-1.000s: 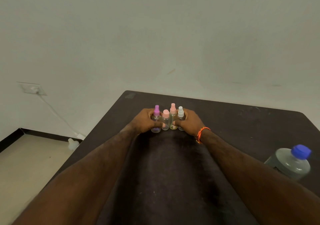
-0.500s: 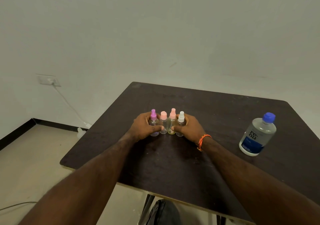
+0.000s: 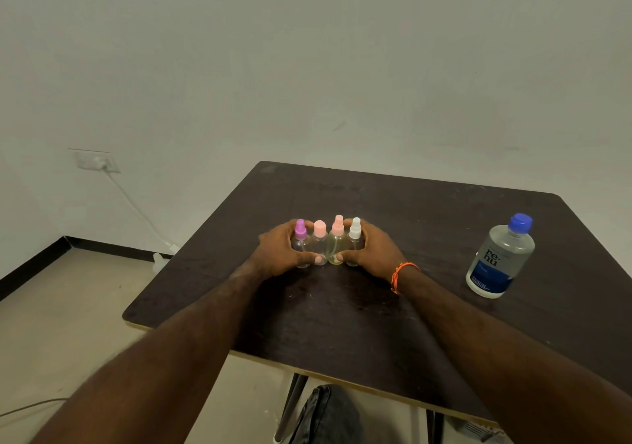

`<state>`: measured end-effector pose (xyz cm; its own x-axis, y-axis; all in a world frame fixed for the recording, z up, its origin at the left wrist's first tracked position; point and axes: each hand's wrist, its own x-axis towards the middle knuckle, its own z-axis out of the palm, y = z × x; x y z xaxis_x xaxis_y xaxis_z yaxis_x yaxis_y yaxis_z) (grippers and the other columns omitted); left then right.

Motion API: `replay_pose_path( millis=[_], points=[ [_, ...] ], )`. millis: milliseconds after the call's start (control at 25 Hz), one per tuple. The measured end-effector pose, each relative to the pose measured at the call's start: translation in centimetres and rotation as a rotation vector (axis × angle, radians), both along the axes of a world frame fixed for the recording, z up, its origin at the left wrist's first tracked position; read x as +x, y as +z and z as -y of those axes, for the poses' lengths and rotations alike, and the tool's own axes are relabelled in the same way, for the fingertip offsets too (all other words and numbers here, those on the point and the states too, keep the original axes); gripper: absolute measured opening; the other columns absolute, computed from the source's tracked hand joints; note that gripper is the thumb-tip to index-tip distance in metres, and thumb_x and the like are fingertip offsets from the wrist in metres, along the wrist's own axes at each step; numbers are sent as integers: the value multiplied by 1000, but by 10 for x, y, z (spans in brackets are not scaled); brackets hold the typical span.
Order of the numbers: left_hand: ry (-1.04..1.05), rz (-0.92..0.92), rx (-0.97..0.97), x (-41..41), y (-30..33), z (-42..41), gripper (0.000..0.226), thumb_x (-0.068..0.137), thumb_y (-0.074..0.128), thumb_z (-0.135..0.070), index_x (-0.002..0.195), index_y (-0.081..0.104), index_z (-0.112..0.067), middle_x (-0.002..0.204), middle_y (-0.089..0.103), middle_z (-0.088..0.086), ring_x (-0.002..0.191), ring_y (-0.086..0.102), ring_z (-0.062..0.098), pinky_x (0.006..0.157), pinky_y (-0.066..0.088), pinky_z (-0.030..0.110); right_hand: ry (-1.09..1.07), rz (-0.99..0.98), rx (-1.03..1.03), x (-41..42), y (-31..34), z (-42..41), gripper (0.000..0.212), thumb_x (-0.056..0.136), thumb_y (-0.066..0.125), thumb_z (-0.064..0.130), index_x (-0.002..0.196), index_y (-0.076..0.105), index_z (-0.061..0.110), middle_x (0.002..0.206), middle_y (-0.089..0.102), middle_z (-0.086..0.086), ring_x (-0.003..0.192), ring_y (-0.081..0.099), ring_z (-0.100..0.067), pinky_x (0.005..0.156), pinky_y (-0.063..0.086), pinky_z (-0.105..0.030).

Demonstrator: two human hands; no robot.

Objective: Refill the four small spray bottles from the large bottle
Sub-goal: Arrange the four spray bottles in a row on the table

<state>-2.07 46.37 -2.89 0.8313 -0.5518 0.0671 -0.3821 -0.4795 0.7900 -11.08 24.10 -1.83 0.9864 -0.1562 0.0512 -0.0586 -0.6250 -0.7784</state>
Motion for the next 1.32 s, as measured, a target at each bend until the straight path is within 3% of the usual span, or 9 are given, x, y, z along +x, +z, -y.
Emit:
replay_pose_path(
  millis=[200,320,480,640,800,920,1160,1320],
  points=[
    [18,-8,49,2,1,-7,82,65,96,-45,136,59,-26,117,70,-14,107,67,7,108,52,44,-31,-21,-37,-1,2,0,74,79,82,18,143,46,19,138,57,-2,117,55,-19,99,45,-32],
    [47,-1,59,5,-4,-12,94,60,93,-57,141,55,-30,111,74,-14,109,69,11,113,46,52,-61,-28,-37,-3,1,3,75,79,82,20,144,44,20,131,61,-1,113,57,-15,95,42,-27],
    [41,-28,72,0,-3,-17,116,49,84,-74,149,45,-30,132,68,-4,127,61,21,121,33,58,-82,-58,-33,-5,1,7,80,80,82,22,147,39,20,130,62,-2,119,59,-22,97,43,-29],
    [76,14,90,-10,5,-22,138,46,83,-82,161,26,-30,157,49,-1,145,44,27,126,21,59,-85,-59,-70,-8,2,6,92,77,85,24,151,31,21,146,50,-5,127,53,-25,102,42,-32],
    [149,86,86,-13,17,-35,131,61,86,-74,164,19,-28,158,48,-6,150,37,24,126,14,57,-71,-85,-91,-14,8,3,96,76,86,23,153,28,20,148,49,-9,128,53,-27,106,43,-37],
    [166,115,71,-19,29,-45,138,51,75,-89,163,20,-30,156,50,-10,149,38,20,125,20,57,-93,-121,-155,-18,12,1,93,77,85,27,151,29,18,143,53,-9,124,55,-29,103,45,-37],
    [173,193,40,-29,41,-45,140,49,69,-92,163,21,-28,156,49,-10,150,35,19,124,19,57,-113,-131,-142,-22,16,-4,83,83,78,19,151,30,19,143,54,-10,123,56,-29,103,44,-37],
    [167,237,-27,-37,38,-45,132,57,65,-91,164,19,-28,158,45,-12,151,31,16,123,16,53,-132,-167,-136,-17,15,-3,105,77,82,18,157,14,17,149,48,-13,127,54,-33,104,45,-40]
  ],
)
